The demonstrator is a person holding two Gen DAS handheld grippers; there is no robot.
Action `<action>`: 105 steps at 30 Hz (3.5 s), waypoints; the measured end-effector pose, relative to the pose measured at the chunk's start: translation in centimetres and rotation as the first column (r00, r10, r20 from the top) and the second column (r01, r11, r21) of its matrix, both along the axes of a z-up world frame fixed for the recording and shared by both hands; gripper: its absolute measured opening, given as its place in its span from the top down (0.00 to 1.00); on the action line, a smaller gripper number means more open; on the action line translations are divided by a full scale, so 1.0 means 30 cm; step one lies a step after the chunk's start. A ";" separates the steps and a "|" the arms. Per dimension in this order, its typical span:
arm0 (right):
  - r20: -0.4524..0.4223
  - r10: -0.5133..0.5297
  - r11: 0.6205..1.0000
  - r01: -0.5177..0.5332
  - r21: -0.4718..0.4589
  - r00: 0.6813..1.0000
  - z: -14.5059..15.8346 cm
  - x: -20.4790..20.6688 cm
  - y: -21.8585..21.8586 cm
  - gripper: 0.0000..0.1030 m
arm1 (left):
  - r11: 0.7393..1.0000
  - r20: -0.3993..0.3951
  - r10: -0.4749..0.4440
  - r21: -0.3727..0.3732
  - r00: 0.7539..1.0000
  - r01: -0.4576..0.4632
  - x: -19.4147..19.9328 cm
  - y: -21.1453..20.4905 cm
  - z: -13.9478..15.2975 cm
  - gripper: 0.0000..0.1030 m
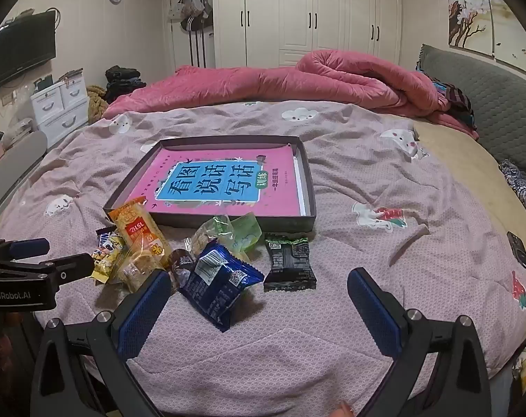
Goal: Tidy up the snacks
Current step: 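Move both tools toward the snack pile in front of the tray, then grasp the yellow cow-print wafer stick with left tool while right tool grasps blue cookie packet, then lift both snacks and lower them into the tray, opening both tools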
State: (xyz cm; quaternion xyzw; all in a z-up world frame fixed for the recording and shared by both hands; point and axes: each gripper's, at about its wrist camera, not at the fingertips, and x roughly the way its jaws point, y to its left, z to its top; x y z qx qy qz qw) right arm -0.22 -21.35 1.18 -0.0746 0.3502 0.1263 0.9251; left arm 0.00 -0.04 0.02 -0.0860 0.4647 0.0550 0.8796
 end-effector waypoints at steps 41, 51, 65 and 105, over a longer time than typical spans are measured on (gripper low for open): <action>-0.123 0.023 0.998 -0.015 0.065 0.992 -0.083 0.056 0.033 0.01 | 0.996 -0.077 0.010 -0.088 0.997 -0.016 0.080 0.086 -0.067 0.05; -0.231 -0.039 0.989 0.071 0.132 0.972 -0.142 0.122 0.028 0.00 | 0.992 -0.109 -0.031 -0.129 0.994 0.017 0.133 0.079 -0.097 0.50; -0.231 -0.033 0.990 0.064 0.127 0.972 -0.187 0.166 0.110 0.42 | 0.989 -0.158 -0.081 -0.133 0.984 0.060 0.184 0.034 -0.135 0.64; -0.116 0.103 0.966 -0.072 0.249 0.988 -0.050 0.114 0.016 1.00 | 0.974 0.007 -0.011 -0.226 1.000 0.012 0.116 0.177 0.025 0.82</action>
